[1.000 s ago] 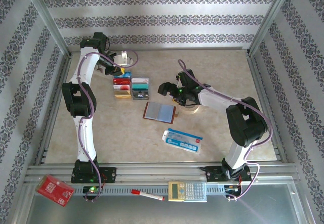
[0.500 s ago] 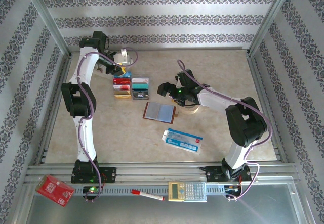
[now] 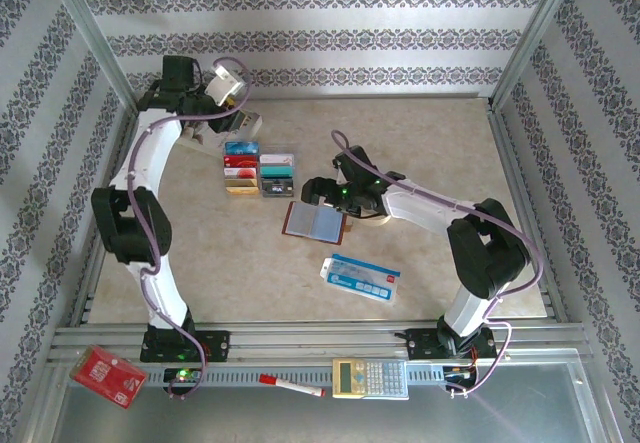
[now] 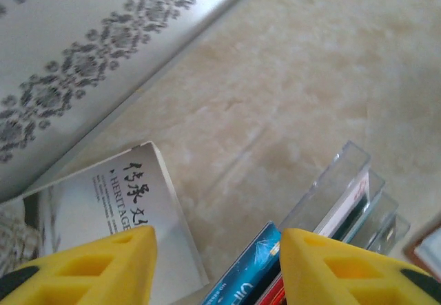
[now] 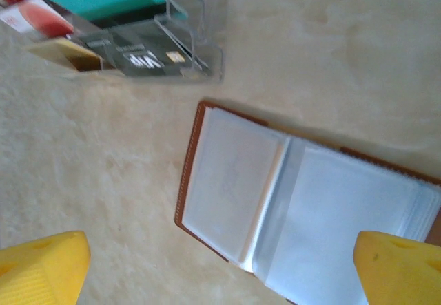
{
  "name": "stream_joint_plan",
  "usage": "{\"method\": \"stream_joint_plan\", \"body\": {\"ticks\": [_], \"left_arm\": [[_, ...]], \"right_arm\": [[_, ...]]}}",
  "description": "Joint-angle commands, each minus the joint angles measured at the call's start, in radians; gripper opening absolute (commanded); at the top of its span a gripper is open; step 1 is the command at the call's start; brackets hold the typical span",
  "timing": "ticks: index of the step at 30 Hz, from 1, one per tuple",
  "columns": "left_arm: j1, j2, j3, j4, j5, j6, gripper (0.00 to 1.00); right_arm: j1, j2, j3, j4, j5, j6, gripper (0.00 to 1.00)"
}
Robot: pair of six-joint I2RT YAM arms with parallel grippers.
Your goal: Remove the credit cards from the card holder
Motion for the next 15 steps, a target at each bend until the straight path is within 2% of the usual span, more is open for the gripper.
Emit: {"method": "stream_joint_plan", "body": {"ticks": [1, 7, 13, 15], "left_arm": [[-0.009, -0.103, -0.164, 0.256, -0.038, -0.371, 0.52], [-0.02, -0.264, -0.423, 0.35, -0.052, -0.699, 0.55], [-0.02, -0.362, -0.616, 0.37, -0.077, -0.875, 0.72], [-0.02, -0.375, -0.654, 0.36, -0.083, -0.917, 1.0]], "right_arm": [[0.028, -0.025, 0.016, -0.086, 0.072, -0.056, 0.98], [0.103, -0.002, 0.078, -0.208, 0.205, -0.12, 0.98], [0.124, 0.048, 0.119, -0.224, 0.248, -0.129, 0.98], [0.129, 0.07, 0.141, -0.234, 0.254, -0.142, 0.98]]}}
